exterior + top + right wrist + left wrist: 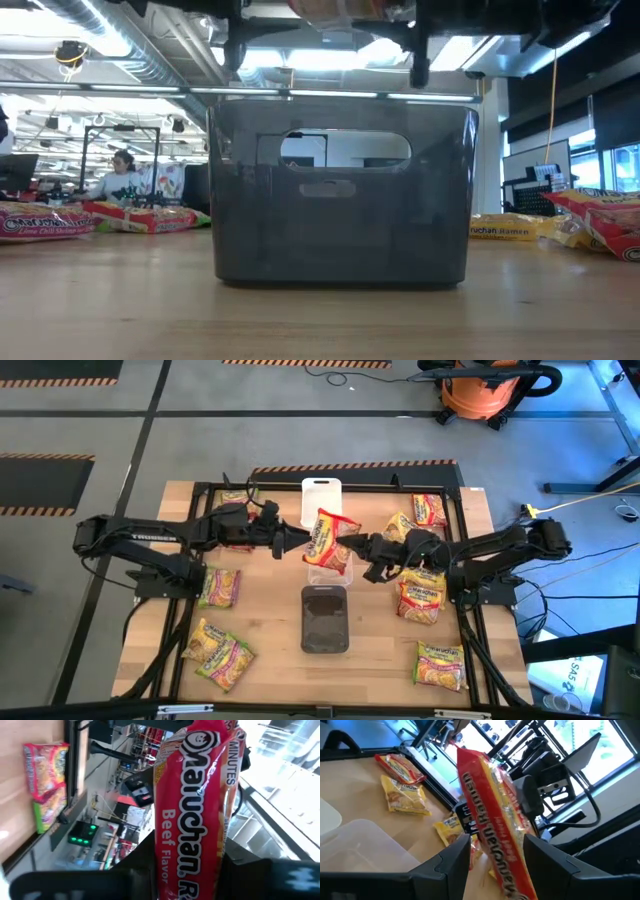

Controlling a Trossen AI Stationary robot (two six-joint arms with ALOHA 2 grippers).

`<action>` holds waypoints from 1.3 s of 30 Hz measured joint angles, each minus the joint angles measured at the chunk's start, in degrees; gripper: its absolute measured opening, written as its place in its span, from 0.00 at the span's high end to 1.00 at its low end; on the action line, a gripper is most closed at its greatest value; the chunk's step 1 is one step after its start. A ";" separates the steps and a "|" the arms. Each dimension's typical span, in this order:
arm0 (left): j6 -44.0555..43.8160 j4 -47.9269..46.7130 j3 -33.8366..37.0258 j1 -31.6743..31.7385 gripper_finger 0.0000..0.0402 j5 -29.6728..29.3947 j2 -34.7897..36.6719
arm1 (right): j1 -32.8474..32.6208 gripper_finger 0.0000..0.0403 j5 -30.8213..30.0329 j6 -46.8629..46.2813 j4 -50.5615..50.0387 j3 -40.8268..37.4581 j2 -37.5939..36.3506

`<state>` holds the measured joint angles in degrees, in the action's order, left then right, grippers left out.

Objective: Sort Maruchan noodles
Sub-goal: Put the red noodle pack into the white bin

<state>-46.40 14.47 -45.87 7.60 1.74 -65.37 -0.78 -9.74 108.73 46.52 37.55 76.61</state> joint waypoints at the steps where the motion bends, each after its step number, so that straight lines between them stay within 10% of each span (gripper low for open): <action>1: -0.14 0.41 -0.04 0.00 0.56 0.08 -0.36 | 0.00 0.77 0.02 0.03 -0.13 0.65 0.64; 23: 0.74 3.97 -0.22 -0.52 0.58 9.14 -3.05 | 0.09 0.77 4.90 1.06 0.17 6.50 6.92; 39: 3.62 4.48 0.06 -0.22 0.73 7.96 0.41 | -2.36 0.40 -2.74 -6.64 0.71 6.61 6.83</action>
<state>-42.78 18.95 -45.81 7.37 9.70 -64.95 -3.14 -12.47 102.09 47.23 44.16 83.44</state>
